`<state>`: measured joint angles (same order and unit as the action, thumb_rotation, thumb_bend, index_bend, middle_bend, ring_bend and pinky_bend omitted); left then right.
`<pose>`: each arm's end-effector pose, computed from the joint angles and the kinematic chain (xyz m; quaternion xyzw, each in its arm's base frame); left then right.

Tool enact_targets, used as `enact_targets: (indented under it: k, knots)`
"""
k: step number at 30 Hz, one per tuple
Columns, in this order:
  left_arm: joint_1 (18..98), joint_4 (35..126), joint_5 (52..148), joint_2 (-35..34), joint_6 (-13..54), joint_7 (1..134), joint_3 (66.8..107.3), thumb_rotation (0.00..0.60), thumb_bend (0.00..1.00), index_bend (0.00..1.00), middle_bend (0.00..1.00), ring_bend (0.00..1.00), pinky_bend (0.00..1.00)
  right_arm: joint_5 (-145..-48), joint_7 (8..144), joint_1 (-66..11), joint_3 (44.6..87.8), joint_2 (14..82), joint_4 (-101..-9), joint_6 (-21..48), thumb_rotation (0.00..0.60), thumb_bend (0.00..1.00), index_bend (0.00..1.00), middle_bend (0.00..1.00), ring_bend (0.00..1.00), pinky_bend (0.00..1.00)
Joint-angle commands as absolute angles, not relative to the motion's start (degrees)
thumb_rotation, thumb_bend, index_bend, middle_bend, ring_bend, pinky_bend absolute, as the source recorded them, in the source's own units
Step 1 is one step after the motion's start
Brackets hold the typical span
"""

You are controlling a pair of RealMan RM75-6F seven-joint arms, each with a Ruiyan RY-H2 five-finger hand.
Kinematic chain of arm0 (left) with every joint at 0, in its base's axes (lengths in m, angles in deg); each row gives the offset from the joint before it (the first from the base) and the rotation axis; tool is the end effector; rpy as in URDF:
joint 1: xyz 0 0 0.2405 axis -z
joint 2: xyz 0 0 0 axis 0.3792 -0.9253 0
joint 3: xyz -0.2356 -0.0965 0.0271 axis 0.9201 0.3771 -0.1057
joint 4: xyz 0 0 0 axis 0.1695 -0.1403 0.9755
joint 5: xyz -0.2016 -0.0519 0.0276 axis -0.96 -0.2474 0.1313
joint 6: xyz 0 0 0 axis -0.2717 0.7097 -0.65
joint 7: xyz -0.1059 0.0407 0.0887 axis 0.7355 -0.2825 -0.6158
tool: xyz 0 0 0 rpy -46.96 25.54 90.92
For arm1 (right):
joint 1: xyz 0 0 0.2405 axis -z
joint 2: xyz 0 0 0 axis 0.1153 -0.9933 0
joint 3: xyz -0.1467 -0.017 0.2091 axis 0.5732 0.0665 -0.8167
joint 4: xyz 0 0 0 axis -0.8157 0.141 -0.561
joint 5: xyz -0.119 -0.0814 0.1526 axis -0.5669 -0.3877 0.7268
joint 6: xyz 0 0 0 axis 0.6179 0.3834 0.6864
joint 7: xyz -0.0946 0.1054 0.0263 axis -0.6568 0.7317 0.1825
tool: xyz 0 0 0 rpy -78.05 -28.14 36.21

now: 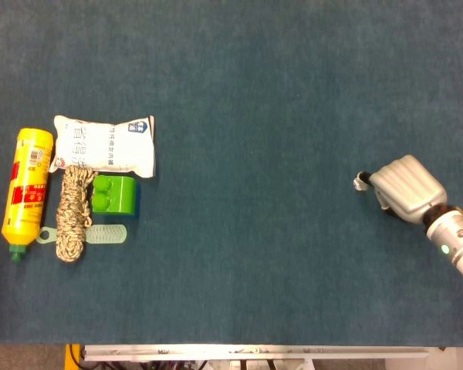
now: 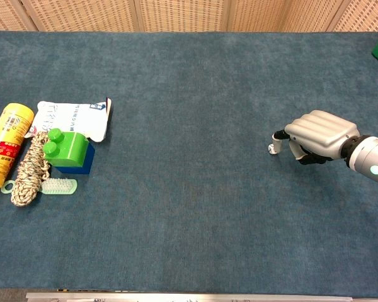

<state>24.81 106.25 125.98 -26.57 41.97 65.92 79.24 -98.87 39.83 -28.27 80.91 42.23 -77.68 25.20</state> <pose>-0.3051 0.1588 0.1823 -0.6052 -0.3887 -0.3615 0.5932 -0.2232 -0.2527 -0.0034 0.8423 -0.3270 0.1826 0.3876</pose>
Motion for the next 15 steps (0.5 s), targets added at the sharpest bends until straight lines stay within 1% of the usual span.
enact_targets:
  k: [1, 10, 13, 15]
  knots:
    - [24.82, 106.24, 126.01, -26.58, 42.00, 65.92, 79.26, 0.600, 0.06, 0.34, 0.19, 0.12, 0.33, -98.95, 39.87, -28.39, 80.74, 42.35, -77.70, 25.17, 0.600, 1.00, 0.41, 1.00, 1.00, 1.00]
    - [24.79, 106.21, 126.03, -26.63, 41.95, 65.99, 79.22, 0.600, 0.06, 0.34, 0.19, 0.12, 0.33, -100.90, 40.21, -27.89, 81.16, 41.27, -79.35, 23.81, 0.600, 1.00, 0.41, 1.00, 1.00, 1.00]
    - [24.77, 106.21, 126.07, -26.60, 42.02, 65.98, 79.23, 0.600, 0.06, 0.34, 0.19, 0.12, 0.33, -103.26, 40.53, -26.55, 81.72, 40.44, -79.95, 21.12, 0.600, 1.00, 0.41, 1.00, 1.00, 1.00]
    - [24.76, 106.20, 126.07, -26.59, 42.04, 65.91, 79.24, 0.600, 0.06, 0.34, 0.19, 0.12, 0.33, -105.35, 41.14, -25.31, 82.08, 39.94, -79.83, 18.67, 0.600, 1.00, 0.40, 0.96, 0.99, 1.00]
